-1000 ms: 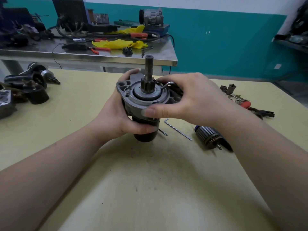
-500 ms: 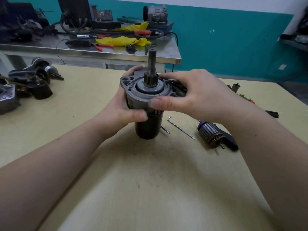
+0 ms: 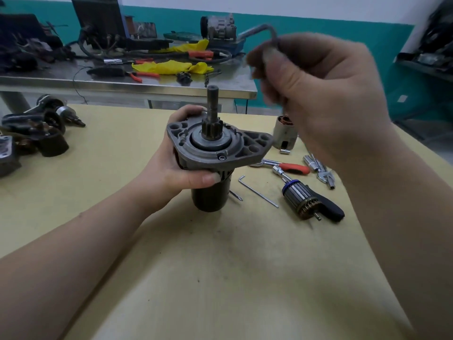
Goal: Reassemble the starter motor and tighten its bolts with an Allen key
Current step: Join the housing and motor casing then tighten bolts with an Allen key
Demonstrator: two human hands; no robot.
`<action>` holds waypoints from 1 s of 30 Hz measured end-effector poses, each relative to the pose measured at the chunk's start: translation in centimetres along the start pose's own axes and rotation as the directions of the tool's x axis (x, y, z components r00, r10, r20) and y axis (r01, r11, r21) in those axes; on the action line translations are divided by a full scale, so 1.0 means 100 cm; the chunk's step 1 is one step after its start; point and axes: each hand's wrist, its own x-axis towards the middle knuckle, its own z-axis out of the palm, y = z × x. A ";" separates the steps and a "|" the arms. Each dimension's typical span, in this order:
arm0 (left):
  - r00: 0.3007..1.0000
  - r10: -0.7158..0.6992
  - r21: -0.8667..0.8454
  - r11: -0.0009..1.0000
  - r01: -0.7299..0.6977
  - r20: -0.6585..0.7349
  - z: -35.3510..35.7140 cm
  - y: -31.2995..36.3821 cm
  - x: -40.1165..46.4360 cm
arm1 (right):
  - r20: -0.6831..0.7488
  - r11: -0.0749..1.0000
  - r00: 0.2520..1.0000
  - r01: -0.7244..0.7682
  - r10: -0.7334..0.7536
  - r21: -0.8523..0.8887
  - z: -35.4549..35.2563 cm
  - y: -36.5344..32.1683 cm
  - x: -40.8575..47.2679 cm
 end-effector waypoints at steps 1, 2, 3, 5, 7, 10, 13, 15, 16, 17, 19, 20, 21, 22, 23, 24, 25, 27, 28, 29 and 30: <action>1.000 -0.006 -0.005 1.000 0.006 0.001 0.000 0.000 0.000 | 0.016 1.000 1.000 0.014 -0.013 -0.010 0.006 -0.002 0.001; 1.000 -0.012 -0.011 1.000 0.012 0.004 0.000 0.000 0.001 | 0.033 0.999 0.999 0.020 -0.019 -0.030 0.011 -0.004 0.001; 1.000 -0.015 -0.017 1.000 0.015 0.009 0.000 -0.001 0.001 | 0.040 0.999 0.999 0.016 -0.014 -0.035 0.014 -0.004 0.001; 1.000 -0.015 -0.027 1.000 0.015 0.016 0.001 0.000 0.000 | 0.034 0.999 0.999 -0.038 0.037 0.020 0.017 -0.004 -0.001; 1.000 -0.009 -0.029 1.000 0.010 0.025 0.001 0.000 -0.001 | 0.030 0.993 0.996 -0.088 0.085 0.084 0.020 -0.005 -0.005; 0.999 0.005 0.001 1.000 -0.005 0.037 0.001 -0.001 -0.001 | 0.034 0.990 0.994 -0.105 0.102 0.092 0.022 -0.005 -0.006; 0.999 0.017 0.015 1.000 -0.018 0.030 0.001 -0.001 -0.001 | 0.058 0.993 0.993 -0.109 0.107 0.046 0.022 -0.004 -0.005; 1.000 0.020 -0.004 1.000 -0.020 0.018 0.002 0.001 -0.001 | 0.048 0.993 0.993 -0.114 0.112 0.041 0.022 -0.003 -0.005; 1.000 0.017 -0.013 1.000 -0.016 0.013 0.003 0.002 -0.001 | 0.043 0.993 0.993 -0.112 0.111 0.034 0.022 -0.002 -0.005; 1.000 0.011 -0.018 1.000 -0.010 0.009 0.004 0.003 -0.001 | 0.043 0.994 0.993 -0.109 0.108 0.023 0.022 -0.002 -0.005; 1.000 0.001 -0.017 1.000 0.000 0.000 0.004 0.004 -0.002 | 0.055 0.995 0.993 -0.102 0.101 0.004 0.023 -0.002 -0.005; 1.000 -0.005 -0.014 1.000 0.005 -0.006 0.004 0.005 -0.002 | 0.066 0.996 0.993 -0.095 0.095 -0.006 0.022 -0.001 -0.005; 1.000 -0.010 -0.010 1.000 0.010 -0.012 0.004 0.005 -0.002 | 0.077 0.996 0.993 -0.087 0.088 -0.018 0.022 -0.001 -0.004; 1.000 -0.016 -0.004 1.000 0.016 -0.016 0.004 0.004 -0.002 | 0.089 0.996 0.993 -0.080 0.083 -0.028 0.021 -0.001 -0.004; 1.000 -0.023 0.001 1.000 0.023 -0.017 0.003 0.004 -0.002 | 0.097 0.997 0.992 -0.076 0.079 -0.034 0.020 0.000 -0.004; 1.000 -0.028 0.006 1.000 0.028 -0.014 0.003 0.004 -0.002 | 0.104 0.997 0.992 -0.072 0.076 -0.037 0.020 0.000 -0.004; 0.999 -0.034 0.009 0.999 0.034 -0.011 0.003 0.004 -0.002 | 0.113 0.997 0.991 -0.070 0.073 -0.035 0.021 0.000 -0.004; 0.999 -0.044 0.011 0.999 0.044 0.002 0.003 0.005 -0.002 | 0.122 0.997 0.990 -0.071 0.073 -0.019 0.023 0.000 -0.004; 0.999 -0.051 0.009 0.999 0.051 0.009 0.003 0.006 -0.002 | 0.116 0.997 0.990 -0.075 0.076 -0.010 0.024 0.000 -0.005; 0.998 -0.059 0.005 0.998 0.059 0.019 0.003 0.007 -0.002 | 0.102 0.997 0.992 -0.080 0.080 -0.001 0.025 0.000 -0.005; 0.997 -0.070 0.003 0.998 0.070 0.027 0.002 0.007 -0.002 | 0.081 0.997 0.994 -0.078 0.078 -0.002 0.027 0.001 -0.006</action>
